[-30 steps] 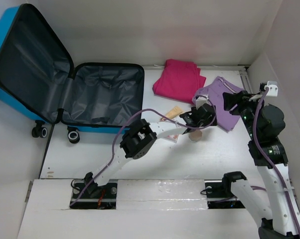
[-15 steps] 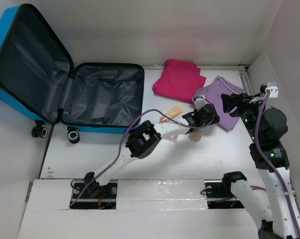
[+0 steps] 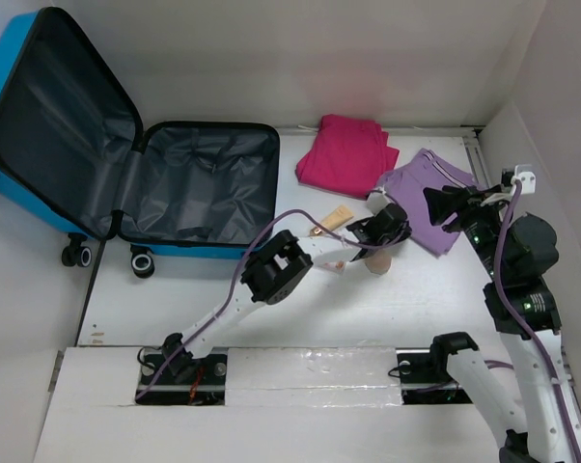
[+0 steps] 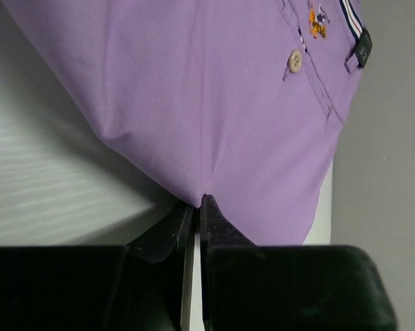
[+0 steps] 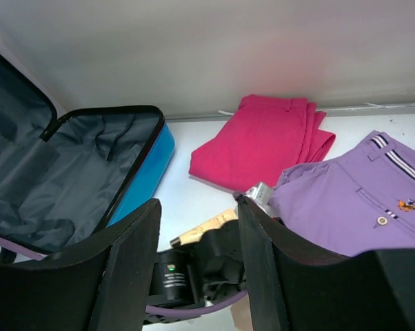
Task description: Pack the luggage
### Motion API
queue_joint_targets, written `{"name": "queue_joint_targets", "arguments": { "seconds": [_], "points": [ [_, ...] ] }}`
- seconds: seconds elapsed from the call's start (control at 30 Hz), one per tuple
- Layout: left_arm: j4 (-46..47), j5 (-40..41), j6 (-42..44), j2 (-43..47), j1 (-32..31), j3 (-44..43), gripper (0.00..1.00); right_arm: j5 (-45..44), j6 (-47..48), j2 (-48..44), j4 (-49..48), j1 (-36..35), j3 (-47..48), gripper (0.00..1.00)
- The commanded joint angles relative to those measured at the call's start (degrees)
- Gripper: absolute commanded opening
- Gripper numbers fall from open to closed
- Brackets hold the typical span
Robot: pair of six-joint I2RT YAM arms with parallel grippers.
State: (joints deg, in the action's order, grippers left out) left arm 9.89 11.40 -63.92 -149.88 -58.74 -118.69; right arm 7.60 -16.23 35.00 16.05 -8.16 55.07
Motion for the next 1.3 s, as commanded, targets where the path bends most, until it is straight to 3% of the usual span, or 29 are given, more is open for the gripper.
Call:
{"name": "queue_joint_targets", "arguments": {
  "seconds": [0.0, 0.03, 0.2, 0.23, 0.37, 0.5, 0.73, 0.8, 0.87, 0.9, 1.13, 1.27],
  "points": [
    [-0.5, -0.06, 5.9, 8.61, 0.38, 9.24, 0.0, 1.55, 0.32, -0.29, -1.29, 0.25, -1.1, 0.55],
    [1.69, -0.06, 6.52, 10.38, 0.38, 15.27, 0.0, 2.07, -0.2, -0.29, -1.9, 0.25, -1.1, 0.55],
    [4.17, 2.49, 9.51, 19.09, 0.38, 27.36, 0.0, 3.74, -0.73, 0.32, -3.57, 0.25, -1.63, 0.55],
    [4.17, 3.1, 9.52, 20.32, 0.9, 28.07, 0.06, 4.35, -1.34, 0.33, -3.57, 0.25, -1.63, 0.55],
    [3.82, 0.39, 9.52, 18.32, 1.52, 26.33, 0.6, 4.89, -1.96, 0.86, -4.98, 0.25, -2.25, 0.55],
    [2.68, -3.66, 7.41, 14.45, 2.14, 22.29, 0.63, 4.89, -1.44, 0.86, -3.93, 0.25, -2.25, 0.55],
    [1.45, -5.25, 4.6, 8.91, 2.14, 14.3, 0.63, 4.36, -1.44, 0.33, -3.93, -0.27, -1.72, 0.55],
    [1.45, -5.25, 4.07, 8.04, 2.14, 12.97, 0.58, 4.36, -1.44, 0.33, -3.93, -0.27, -1.72, 0.55],
    [3.72, -4.63, 1.88, 7.33, 2.14, 12.35, 0.5, 5.06, -1.44, 0.33, -3.93, -0.27, -1.72, 0.55],
    [3.73, -3.93, 1.09, 6.72, 2.14, 12.35, 0.37, 5.84, -1.44, 0.33, -3.93, -0.27, -1.72, 0.55],
    [8.39, -2.35, 1.43, 6.09, 3.55, 10.41, 0.0, 10.77, -2.67, -1.34, -5.16, -0.27, -2.95, 0.49],
    [10.23, -4.89, 5.1, 7.75, 4.86, 11.46, 0.0, 11.3, -2.67, -1.87, -5.16, -0.27, -2.95, 0.47]
  ]
}}
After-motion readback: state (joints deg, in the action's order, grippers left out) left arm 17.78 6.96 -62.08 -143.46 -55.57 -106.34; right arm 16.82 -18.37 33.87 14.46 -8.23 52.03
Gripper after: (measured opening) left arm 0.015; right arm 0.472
